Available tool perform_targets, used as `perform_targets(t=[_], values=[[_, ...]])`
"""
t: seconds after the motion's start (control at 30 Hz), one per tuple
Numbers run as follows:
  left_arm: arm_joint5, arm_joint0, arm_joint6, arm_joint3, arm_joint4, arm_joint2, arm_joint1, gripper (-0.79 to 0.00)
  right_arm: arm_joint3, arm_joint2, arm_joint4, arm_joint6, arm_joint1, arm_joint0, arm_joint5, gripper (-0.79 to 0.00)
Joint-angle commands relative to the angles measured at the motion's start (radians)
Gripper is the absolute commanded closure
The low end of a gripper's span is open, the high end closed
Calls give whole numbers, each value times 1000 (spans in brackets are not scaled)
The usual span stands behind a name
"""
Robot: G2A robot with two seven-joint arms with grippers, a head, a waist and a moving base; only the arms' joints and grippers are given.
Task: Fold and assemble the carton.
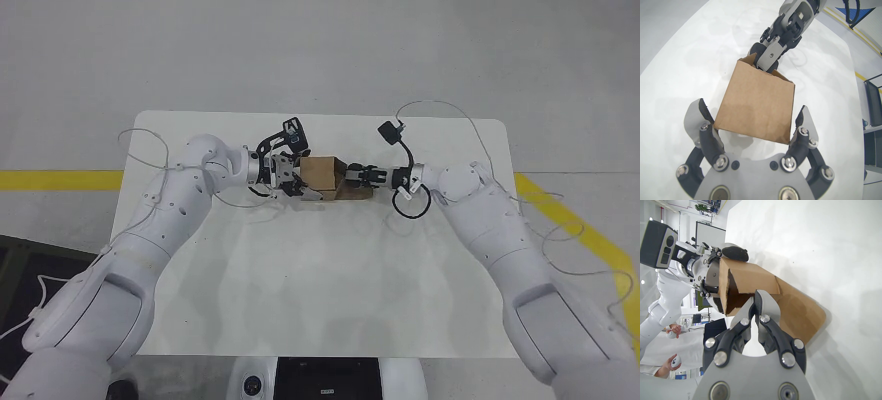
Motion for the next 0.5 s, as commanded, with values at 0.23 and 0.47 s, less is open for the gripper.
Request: perform_targets(t=[0.23,0.47], values=[[-2,3,-13,-8,-3,-9,1,-785,10,10,-14,-24,-3,2,-29,0],[-2,4,-23,-16,-8,-8,-1,-785,-30,-11,-4,9,-18,-22,-39,0]])
